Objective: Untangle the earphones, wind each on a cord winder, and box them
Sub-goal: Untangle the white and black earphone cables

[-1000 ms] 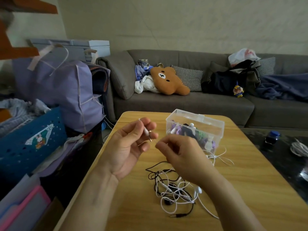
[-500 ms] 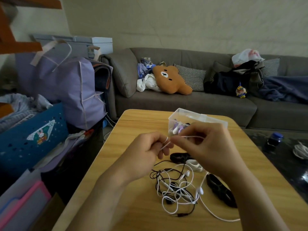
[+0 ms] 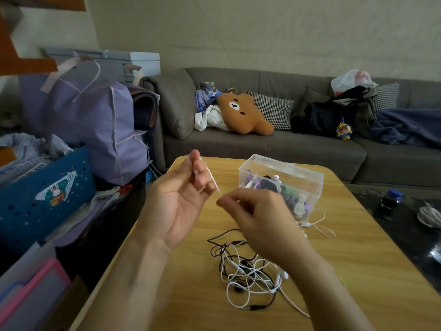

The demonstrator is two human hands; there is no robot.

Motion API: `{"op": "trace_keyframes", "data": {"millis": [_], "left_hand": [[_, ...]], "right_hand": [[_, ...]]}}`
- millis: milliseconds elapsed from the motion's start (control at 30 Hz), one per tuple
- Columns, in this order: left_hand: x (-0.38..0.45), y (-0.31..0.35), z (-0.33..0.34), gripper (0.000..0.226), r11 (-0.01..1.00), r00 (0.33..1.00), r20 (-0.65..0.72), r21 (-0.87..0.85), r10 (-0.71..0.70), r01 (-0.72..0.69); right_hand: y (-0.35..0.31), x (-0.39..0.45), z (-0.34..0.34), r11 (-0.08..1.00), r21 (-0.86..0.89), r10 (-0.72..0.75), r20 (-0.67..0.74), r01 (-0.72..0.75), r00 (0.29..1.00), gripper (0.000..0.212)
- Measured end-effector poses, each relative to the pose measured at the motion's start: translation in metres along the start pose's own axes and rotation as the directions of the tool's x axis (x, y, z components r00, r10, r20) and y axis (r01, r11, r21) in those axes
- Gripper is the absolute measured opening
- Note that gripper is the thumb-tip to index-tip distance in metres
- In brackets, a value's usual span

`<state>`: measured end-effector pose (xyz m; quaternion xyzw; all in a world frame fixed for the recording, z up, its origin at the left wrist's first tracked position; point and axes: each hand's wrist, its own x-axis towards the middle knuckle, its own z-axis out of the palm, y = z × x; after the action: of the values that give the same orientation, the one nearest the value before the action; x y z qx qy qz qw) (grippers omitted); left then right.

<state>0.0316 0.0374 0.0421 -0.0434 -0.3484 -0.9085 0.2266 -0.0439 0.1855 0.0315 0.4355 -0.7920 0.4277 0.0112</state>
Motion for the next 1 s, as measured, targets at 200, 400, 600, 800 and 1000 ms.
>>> {"op": "trace_keyframes", "data": {"millis": [200, 400, 600, 800, 1000], "left_hand": [[-0.002, -0.004, -0.004, 0.027, 0.81, 0.954, -0.131, 0.566, 0.27, -0.152], [-0.005, -0.016, -0.016, 0.016, 0.335, 0.975, 0.091, 0.929, 0.204, -0.157], [-0.006, -0.013, -0.009, 0.03, 0.542, 0.99, 0.132, 0.836, -0.052, -0.083], [-0.006, -0.01, -0.007, 0.028, 0.475, 0.978, 0.094, 0.88, -0.184, 0.005], [-0.001, 0.002, -0.024, 0.045, 0.624, 1.0, -0.018, 0.781, -0.024, 0.029]], "right_hand": [[-0.009, 0.0, 0.008, 0.991, -0.115, -0.05, 0.142, 0.067, 0.989, 0.025], [-0.018, 0.001, -0.008, 0.995, -0.003, -0.102, 0.062, 0.103, 0.993, 0.024], [-0.007, 0.004, -0.023, 0.99, 0.065, -0.114, -0.15, 0.125, 0.982, 0.012], [0.003, 0.006, -0.028, 0.993, 0.101, -0.043, -0.187, 0.063, 0.981, 0.019], [0.031, 0.002, -0.051, 0.975, 0.011, 0.223, 0.017, -0.224, 0.975, 0.025]]}}
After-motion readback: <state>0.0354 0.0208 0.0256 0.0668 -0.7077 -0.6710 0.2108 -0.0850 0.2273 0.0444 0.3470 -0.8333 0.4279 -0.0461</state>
